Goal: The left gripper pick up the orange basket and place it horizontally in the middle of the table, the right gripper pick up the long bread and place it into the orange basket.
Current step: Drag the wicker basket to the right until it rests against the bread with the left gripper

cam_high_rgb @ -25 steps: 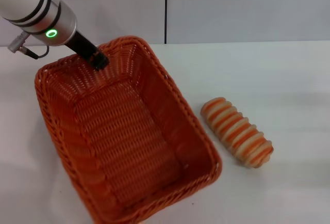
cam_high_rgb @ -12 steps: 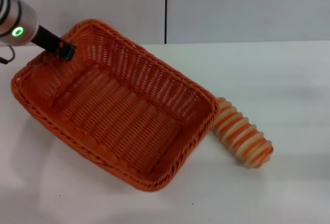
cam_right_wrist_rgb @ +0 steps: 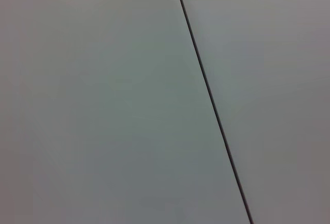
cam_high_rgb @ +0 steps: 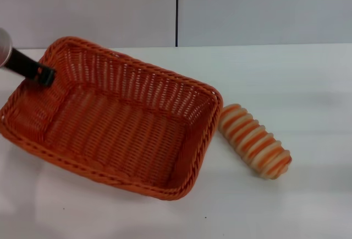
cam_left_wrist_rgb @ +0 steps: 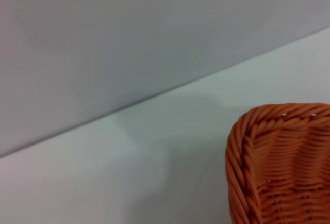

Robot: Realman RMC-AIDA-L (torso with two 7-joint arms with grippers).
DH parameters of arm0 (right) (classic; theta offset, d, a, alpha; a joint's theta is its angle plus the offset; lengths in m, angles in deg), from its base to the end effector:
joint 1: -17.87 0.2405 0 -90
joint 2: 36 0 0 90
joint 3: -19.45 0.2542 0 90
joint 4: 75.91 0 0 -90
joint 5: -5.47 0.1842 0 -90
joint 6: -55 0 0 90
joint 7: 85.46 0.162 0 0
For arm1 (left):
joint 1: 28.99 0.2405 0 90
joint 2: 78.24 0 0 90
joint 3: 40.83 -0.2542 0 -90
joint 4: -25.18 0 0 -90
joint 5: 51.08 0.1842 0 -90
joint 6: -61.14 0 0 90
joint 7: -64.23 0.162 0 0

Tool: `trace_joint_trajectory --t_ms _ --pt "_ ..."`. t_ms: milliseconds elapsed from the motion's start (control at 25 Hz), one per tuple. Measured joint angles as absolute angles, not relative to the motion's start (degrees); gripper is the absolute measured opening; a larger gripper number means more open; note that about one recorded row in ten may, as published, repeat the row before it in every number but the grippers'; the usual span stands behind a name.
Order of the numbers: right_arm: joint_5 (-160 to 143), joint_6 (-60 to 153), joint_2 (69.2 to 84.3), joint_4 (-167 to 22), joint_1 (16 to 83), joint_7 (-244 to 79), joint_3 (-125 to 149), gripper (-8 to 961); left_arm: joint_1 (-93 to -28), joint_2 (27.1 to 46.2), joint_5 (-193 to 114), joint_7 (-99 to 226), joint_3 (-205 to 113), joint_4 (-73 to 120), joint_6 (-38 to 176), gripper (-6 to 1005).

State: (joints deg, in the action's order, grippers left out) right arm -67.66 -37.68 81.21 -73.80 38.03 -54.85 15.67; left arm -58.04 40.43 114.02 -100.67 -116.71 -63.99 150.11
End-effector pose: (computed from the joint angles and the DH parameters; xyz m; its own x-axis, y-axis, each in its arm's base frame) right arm 0.3222 0.2866 0.0827 0.4826 0.3440 -0.8054 -0.8275 -0.1221 -0.5480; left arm -0.2271 0.3428 0.0463 0.5396 0.8414 0.0299 0.5858 -0.3497 -0.7312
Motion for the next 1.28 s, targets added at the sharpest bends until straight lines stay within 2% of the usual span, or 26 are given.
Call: trace_joint_trajectory --t_ms 760,1280 --pt "-67.66 -37.24 81.42 -73.8 39.93 -53.94 13.46 683 -48.31 40.85 106.5 -100.91 -118.92 -73.39 155.24 174" --pt "-67.65 -37.4 81.52 -73.75 39.35 -53.9 12.75 681 -47.73 40.65 103.17 -100.9 -119.71 -71.82 155.26 172"
